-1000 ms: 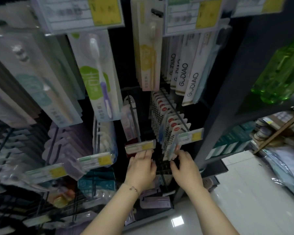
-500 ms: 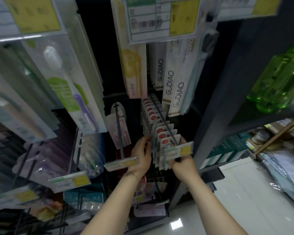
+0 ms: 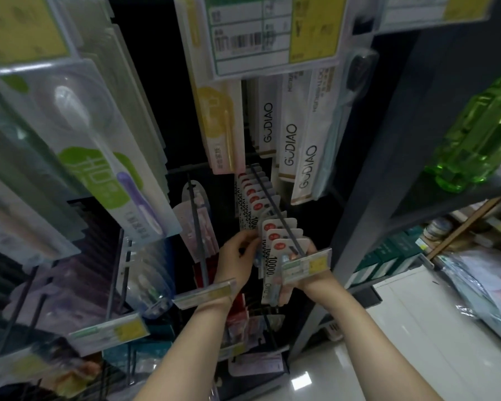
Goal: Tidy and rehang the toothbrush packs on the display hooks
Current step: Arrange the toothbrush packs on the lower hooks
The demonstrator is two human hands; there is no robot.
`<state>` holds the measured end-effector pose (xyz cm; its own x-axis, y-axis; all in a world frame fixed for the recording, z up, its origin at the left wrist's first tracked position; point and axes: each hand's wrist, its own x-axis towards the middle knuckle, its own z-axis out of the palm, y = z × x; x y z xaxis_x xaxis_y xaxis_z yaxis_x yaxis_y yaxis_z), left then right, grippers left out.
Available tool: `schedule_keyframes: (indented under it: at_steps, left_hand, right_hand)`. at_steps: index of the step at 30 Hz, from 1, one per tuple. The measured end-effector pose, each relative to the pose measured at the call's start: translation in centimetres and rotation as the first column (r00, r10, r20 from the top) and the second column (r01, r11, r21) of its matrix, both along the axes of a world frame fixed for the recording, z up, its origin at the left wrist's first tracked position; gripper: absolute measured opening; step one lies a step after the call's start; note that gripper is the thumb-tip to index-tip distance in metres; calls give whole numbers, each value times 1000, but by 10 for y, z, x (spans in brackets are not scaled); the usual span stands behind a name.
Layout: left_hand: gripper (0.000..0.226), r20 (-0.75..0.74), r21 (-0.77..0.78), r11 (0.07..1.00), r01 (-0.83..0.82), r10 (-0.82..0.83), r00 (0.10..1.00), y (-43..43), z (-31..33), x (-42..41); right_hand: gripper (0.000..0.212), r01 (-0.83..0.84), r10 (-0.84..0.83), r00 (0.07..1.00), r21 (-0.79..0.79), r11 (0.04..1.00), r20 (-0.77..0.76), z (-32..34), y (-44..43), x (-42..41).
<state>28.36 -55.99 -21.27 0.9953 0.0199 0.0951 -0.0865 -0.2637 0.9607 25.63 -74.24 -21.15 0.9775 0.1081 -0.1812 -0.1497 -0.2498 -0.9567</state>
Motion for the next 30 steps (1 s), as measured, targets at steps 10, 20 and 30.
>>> schedule_keyframes:
  at_steps: [10,20,30]
  left_hand:
    - [31,-8,-70,997,-26,25,1000,-5,1,5]
    - [22,20,-59,989,-132,134,991,-4,4,-9]
    - [24,-37,-31,957,-289,288,957,20,-14,-25]
  right_hand:
    - [71,-70,69,997,-29,997,-38,5,-3,-2]
    - [54,-48,43,994,-48,998,-101,4,-4,-3]
    - [45,7,-19,991,-92,996,-134,2,5,1]
